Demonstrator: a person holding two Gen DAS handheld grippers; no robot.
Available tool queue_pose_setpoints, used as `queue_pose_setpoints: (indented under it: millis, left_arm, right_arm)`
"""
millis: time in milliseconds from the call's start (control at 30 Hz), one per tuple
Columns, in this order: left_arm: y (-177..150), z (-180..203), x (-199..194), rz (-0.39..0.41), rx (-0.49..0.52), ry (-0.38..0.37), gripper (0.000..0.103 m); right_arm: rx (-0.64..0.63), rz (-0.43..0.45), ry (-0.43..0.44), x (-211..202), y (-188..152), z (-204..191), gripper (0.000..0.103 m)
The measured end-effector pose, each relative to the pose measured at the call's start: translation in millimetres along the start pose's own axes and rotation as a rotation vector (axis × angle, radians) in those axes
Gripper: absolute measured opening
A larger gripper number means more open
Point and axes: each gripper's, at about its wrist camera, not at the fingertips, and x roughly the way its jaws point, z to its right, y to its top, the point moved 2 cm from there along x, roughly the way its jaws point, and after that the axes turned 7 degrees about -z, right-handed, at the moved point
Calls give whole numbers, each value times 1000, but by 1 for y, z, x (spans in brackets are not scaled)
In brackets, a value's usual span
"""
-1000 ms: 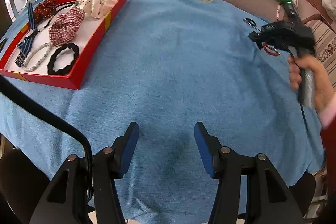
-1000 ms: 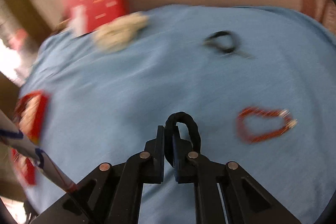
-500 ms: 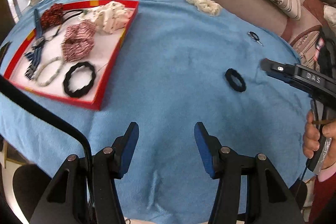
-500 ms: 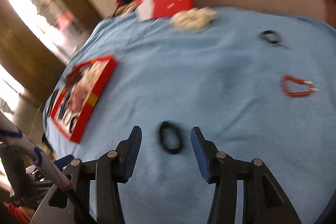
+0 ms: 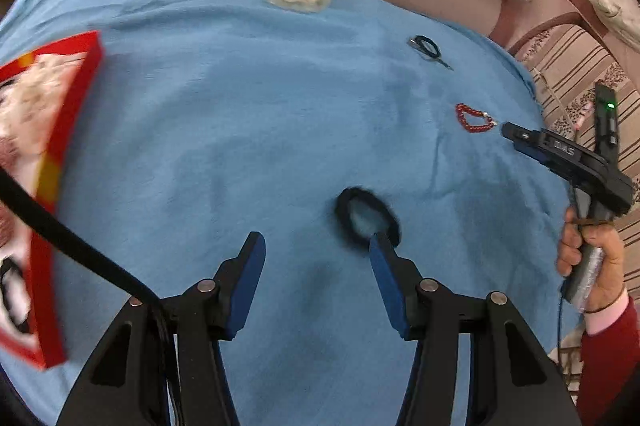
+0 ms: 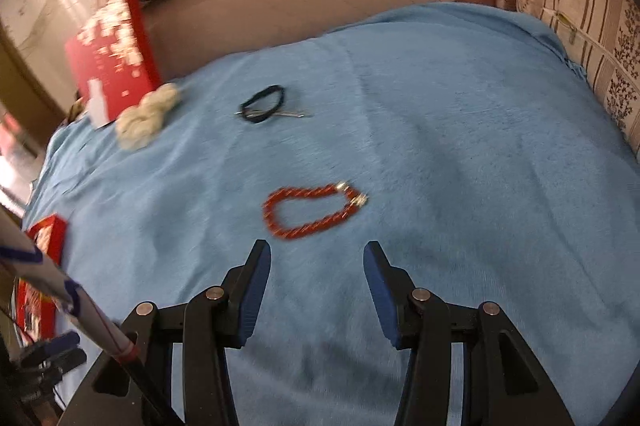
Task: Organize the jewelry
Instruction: 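Grasp the black hair tie with the left tool while the right tool grasps the red bead bracelet, then carry the hair tie and red bead bracelet into the tray and open both tools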
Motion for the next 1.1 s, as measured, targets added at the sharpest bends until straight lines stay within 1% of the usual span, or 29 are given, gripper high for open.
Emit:
queue_pose_setpoints:
  millis: [67, 167, 233, 267, 300, 333, 367, 400, 433, 467, 533, 600, 800, 967, 1033, 1100]
  left_arm:
    - [7, 3, 12, -17, 2, -11, 53]
    - [12, 9, 27, -40, 21, -8, 44]
    - [15, 16, 32, -25, 47, 14, 42]
    - [16, 19, 33, -21, 61, 15, 38]
    - [16, 22, 35, -24, 74, 12, 27]
    - [16, 25, 37, -29, 81, 10, 19]
    - [15, 27, 40, -34, 87, 12, 4]
    - [15, 28, 41, -36, 89, 13, 5]
    - [14, 29, 40, -26, 91, 22, 5]
    - [13, 30, 39, -22, 96, 27, 4]
    - [11, 31, 32, -19, 93, 16, 4]
    - [8, 32, 20, -5, 88, 2, 4]
    - [-8, 22, -32, 66, 69, -22, 4]
    - [-29, -6, -73, 106, 8, -39, 4]
    - [-39, -23, -89, 123, -17, -26, 4]
    - [-48, -42, -103, 141, -44, 7, 4]
  right_arm:
    - [16, -2, -21, 10, 8, 3, 53]
    - [25, -7, -47, 26, 17, 6, 52]
    - [16, -10, -67, 33, 20, 5, 51]
    - [2, -8, -87, 38, 22, 3, 50]
    - [-12, -3, -102, 42, 24, -1, 50]
    - [-24, 2, -121, 44, 25, -3, 44]
    - [-38, 8, -145, 45, 25, -4, 32]
    - [-54, 13, -169, 46, 24, -6, 26]
    - [-72, 18, -180, 46, 24, -9, 14]
    - [-79, 20, -184, 45, 23, -10, 9]
    - [-74, 25, -169, 38, 23, -10, 8]
    - [-58, 50, -149, 25, 23, -12, 8]
    - [-80, 117, -98, -24, 15, -29, 8]
    - [-138, 149, -58, -57, 4, -64, 8]
    - [-167, 154, -40, -69, -2, -80, 8]
    - [-198, 156, -20, -77, -10, -98, 8]
